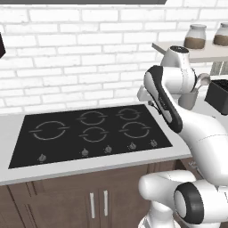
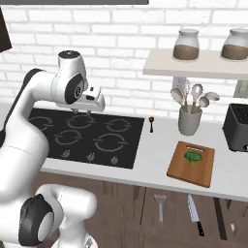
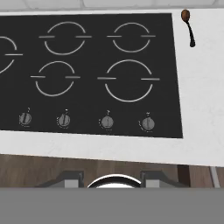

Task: Place the appropriate cutting tool for cutting the broccoli skin on the cutting board.

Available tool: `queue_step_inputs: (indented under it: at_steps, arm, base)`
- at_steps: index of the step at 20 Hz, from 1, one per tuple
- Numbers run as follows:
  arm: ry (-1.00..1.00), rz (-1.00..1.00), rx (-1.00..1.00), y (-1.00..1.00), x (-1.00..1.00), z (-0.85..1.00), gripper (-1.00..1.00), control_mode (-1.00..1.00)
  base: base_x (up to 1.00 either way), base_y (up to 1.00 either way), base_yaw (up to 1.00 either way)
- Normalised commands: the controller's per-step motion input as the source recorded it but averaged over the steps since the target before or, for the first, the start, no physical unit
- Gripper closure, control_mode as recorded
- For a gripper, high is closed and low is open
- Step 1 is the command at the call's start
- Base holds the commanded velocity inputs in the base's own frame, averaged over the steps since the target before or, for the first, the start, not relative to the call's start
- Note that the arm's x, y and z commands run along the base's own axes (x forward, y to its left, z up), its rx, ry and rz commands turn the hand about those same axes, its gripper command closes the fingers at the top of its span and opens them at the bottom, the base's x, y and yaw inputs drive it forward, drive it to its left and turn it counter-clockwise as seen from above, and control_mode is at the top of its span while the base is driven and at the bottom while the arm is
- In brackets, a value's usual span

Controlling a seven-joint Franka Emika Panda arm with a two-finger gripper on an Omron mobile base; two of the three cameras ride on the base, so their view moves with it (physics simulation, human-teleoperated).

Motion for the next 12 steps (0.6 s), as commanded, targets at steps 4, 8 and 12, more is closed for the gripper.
queue_step_inputs:
  at_steps: [4, 8, 12]
  arm:
    - [0.00, 0.00, 0.00, -0.06, 0.00, 0.00, -1.00, -1.00]
    - [0.00, 0.00, 0.00, -0.11, 0.00, 0.00, -1.00, -1.00]
    - [0.00, 0.00, 0.00, -0.08, 0.00, 0.00, -1.00, -1.00]
  base:
    - [0.00, 0.00, 0.00]
    - [0.00, 0.00, 0.00]
    - [0.00, 0.00, 0.00]
